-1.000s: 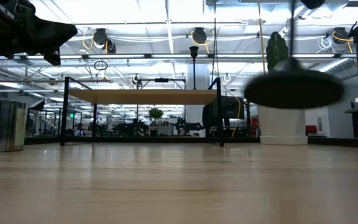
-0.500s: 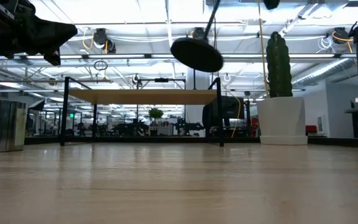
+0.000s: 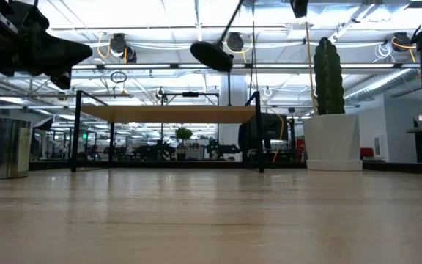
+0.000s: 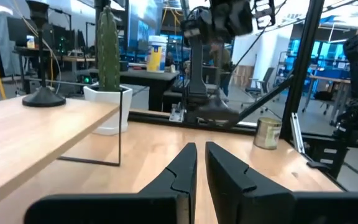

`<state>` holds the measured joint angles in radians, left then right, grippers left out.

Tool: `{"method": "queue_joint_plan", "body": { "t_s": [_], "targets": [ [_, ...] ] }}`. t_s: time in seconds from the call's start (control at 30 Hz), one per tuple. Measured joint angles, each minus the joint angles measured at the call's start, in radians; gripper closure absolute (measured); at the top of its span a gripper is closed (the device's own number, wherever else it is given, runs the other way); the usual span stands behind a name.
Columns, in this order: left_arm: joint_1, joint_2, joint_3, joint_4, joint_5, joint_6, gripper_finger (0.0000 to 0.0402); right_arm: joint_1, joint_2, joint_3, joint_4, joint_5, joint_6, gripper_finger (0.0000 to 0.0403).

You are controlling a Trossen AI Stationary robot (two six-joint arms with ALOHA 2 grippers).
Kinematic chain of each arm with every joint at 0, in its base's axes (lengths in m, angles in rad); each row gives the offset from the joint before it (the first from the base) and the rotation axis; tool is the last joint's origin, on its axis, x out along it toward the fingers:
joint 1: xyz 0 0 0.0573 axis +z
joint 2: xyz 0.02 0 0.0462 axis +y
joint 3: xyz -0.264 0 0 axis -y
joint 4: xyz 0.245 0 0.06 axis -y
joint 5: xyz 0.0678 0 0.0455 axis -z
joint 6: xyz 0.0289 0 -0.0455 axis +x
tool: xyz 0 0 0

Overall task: Pick & Place candle stick holders
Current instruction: Align the right black candle holder with the other black candle holder on the shelf

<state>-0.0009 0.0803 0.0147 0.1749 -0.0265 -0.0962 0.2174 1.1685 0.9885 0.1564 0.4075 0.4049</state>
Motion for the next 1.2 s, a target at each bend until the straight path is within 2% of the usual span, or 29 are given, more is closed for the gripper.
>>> {"method": "queue_joint_plan", "body": {
  "t_s": [0.2, 0.43, 0.63, 0.93, 1.2],
  "targets": [
    [0.000, 0.000, 0.000, 0.000, 0.001, 0.020, 0.0364, -0.139, 0.000, 0.108, -0.073, -0.072, -0.084, 0.0271],
    [0.000, 0.000, 0.000, 0.000, 0.001, 0.016, 0.0364, -0.318, 0.001, 0.213, -0.180, -0.078, -0.148, 0.0271],
    [0.000, 0.000, 0.000, 0.001, 0.001, 0.014, 0.0364, -0.462, 0.013, 0.263, -0.209, -0.206, -0.154, 0.0271],
    [0.000, 0.000, 0.000, 0.001, 0.002, 0.009, 0.0364, -0.571, 0.110, 0.358, -0.337, -0.329, -0.114, 0.0271],
    [0.000, 0.000, 0.000, 0.001, 0.002, 0.009, 0.0364, -0.641, 0.227, 0.507, -0.521, -0.360, -0.153, 0.0271]
  ]
}}
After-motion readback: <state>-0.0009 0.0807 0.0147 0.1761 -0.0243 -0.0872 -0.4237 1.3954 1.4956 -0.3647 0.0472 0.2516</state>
